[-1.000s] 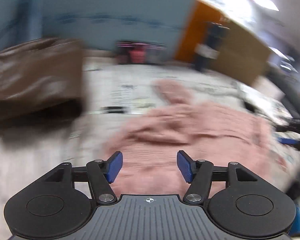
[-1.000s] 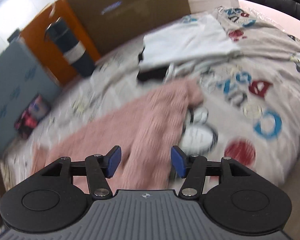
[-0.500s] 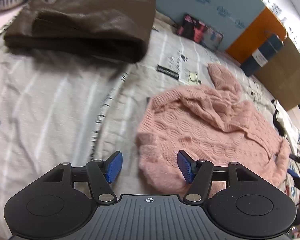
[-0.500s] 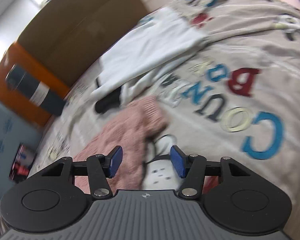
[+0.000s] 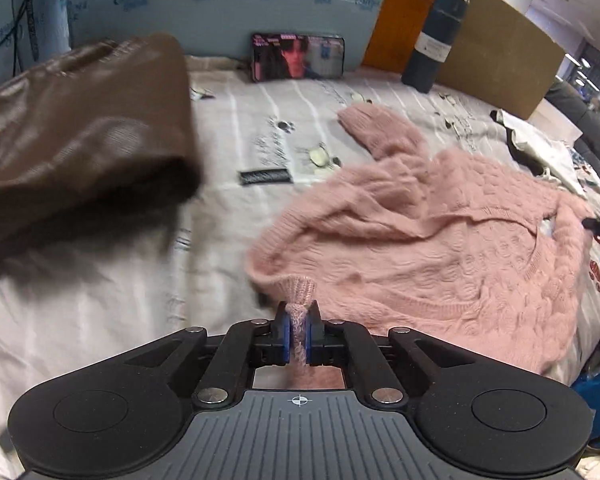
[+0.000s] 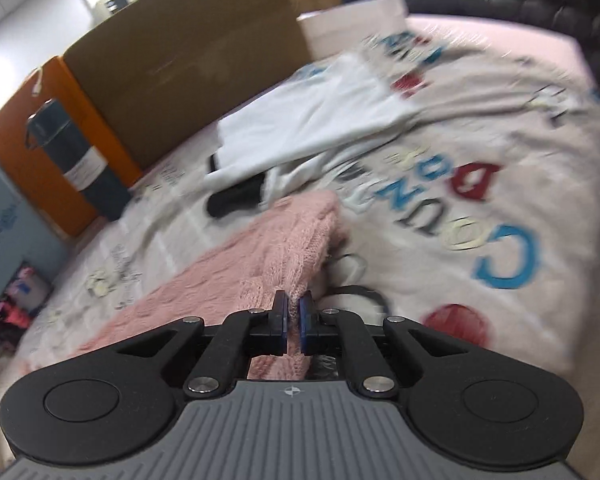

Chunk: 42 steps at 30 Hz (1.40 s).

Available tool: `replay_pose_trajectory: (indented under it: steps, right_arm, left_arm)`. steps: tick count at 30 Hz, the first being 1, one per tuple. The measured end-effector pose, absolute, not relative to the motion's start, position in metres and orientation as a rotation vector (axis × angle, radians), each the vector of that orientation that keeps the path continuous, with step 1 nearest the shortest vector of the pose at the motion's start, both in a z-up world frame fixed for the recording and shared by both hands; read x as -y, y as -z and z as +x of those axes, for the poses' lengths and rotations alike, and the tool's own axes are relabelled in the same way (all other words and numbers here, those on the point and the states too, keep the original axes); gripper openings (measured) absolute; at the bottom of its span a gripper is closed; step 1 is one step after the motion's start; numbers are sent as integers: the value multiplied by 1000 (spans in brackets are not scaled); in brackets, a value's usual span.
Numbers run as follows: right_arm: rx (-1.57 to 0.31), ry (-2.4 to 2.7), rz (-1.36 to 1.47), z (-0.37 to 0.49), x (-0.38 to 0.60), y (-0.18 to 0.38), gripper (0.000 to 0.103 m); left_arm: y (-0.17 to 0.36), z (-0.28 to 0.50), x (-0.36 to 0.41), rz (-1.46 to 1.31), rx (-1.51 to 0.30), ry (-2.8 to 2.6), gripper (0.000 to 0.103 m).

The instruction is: Fold clothes

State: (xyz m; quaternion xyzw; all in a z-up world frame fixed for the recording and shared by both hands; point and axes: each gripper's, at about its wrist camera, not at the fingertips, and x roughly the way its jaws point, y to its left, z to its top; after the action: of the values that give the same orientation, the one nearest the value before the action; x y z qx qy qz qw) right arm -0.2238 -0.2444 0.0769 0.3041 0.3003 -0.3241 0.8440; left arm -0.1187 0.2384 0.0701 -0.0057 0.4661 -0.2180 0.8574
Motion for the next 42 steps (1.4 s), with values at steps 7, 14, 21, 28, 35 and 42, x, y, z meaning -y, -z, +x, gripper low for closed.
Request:
replay_pose_trajectory:
  steps: [7,14,21,28,35,42]
  right_arm:
    - [-706,930,608,-254,231,-63,5]
    - [-684,994,523,-247,227,-90,50]
    - [-612,885,557,-204,277,-106,54]
    - [-665,833,686,-164,323,-68,54]
    - [-726,780,664,-137,327,-45,57]
    - [-790,653,348,-112,291,-47,12]
  left_arm:
    - [-64,-117,-268,-4,-1018,691,6]
    - [-72,-79,-249,-72,-926,728,20]
    - [-83,-30,-215,-142,-820,690,42]
    - [-73,25,-174,-268,-864,656,55]
    - [-42,52,-116,-290,-996,637,74]
    - [-53,36,-110,-43,-805,498,8]
